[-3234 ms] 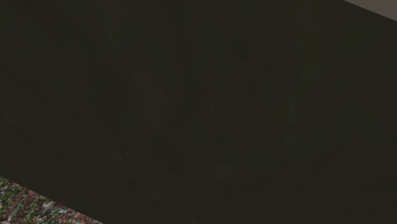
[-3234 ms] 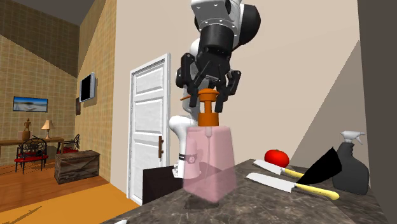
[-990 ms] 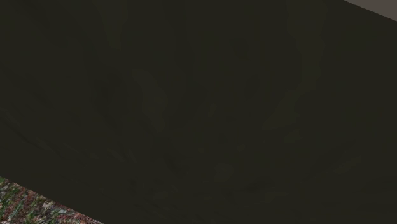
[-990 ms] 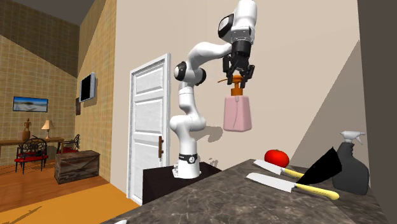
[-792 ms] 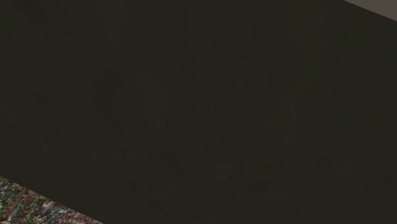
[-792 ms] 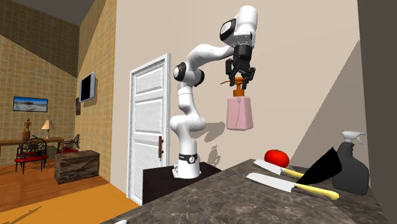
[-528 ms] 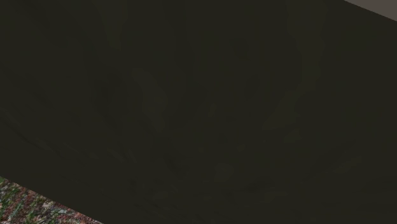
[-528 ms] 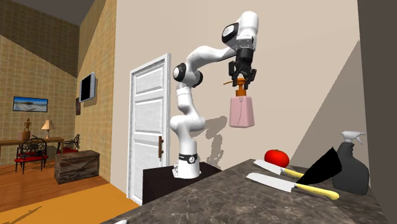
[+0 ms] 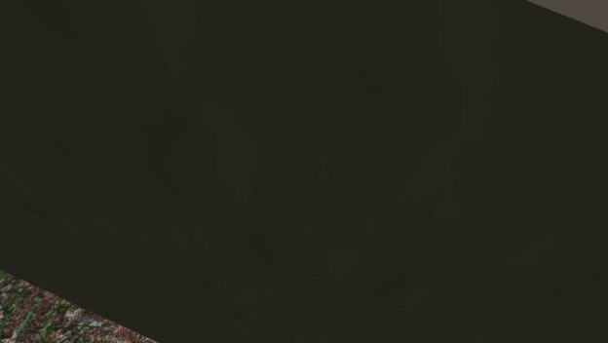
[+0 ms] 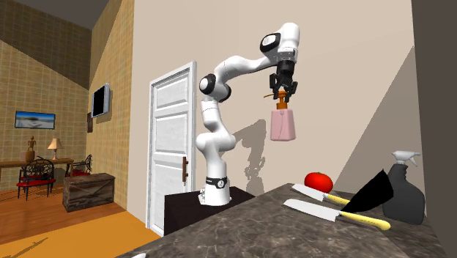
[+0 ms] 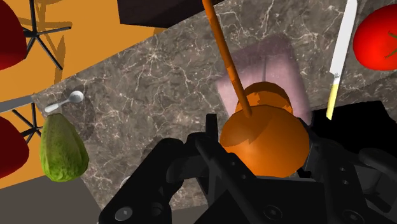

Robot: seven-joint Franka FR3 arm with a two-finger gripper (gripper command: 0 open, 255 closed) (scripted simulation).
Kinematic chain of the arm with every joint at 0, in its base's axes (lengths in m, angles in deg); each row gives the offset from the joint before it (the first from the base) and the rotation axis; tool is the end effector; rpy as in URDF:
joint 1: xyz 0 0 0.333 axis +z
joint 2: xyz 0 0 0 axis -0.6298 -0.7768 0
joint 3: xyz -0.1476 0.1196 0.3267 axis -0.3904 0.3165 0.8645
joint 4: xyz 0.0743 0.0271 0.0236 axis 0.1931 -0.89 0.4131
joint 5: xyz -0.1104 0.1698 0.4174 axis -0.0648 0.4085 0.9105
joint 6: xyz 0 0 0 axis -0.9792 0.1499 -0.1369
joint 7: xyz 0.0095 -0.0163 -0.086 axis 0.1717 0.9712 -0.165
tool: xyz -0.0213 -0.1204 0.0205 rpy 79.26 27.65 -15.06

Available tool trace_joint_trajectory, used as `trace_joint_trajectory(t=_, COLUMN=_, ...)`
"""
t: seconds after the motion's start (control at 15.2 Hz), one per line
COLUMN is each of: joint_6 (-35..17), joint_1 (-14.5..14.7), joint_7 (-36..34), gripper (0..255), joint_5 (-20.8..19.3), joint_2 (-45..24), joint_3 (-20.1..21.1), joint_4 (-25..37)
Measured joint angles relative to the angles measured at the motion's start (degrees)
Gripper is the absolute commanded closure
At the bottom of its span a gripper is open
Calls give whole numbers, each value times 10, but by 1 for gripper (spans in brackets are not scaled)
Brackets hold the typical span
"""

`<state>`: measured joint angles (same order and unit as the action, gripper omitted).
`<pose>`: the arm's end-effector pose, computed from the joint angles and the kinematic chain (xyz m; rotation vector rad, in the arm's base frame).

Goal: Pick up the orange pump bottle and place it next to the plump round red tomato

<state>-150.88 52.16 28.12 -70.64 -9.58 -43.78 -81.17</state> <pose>0.4102 0.2050 0.7390 2.9864 -0.0726 -0.0693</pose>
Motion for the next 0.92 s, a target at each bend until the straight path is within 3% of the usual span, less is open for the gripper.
trace_joint_trajectory(t=0.33, joint_6=27, joint_1=20, joint_7=-66, gripper=255, joint_5=25, joint_2=5, joint_3=45, joint_4=19)
trace_joint_trajectory(t=0.92, joint_6=-38, joint_1=28, joint_7=-79, gripper=255, joint_5=37, joint_2=40, joint_3=51, joint_4=-80)
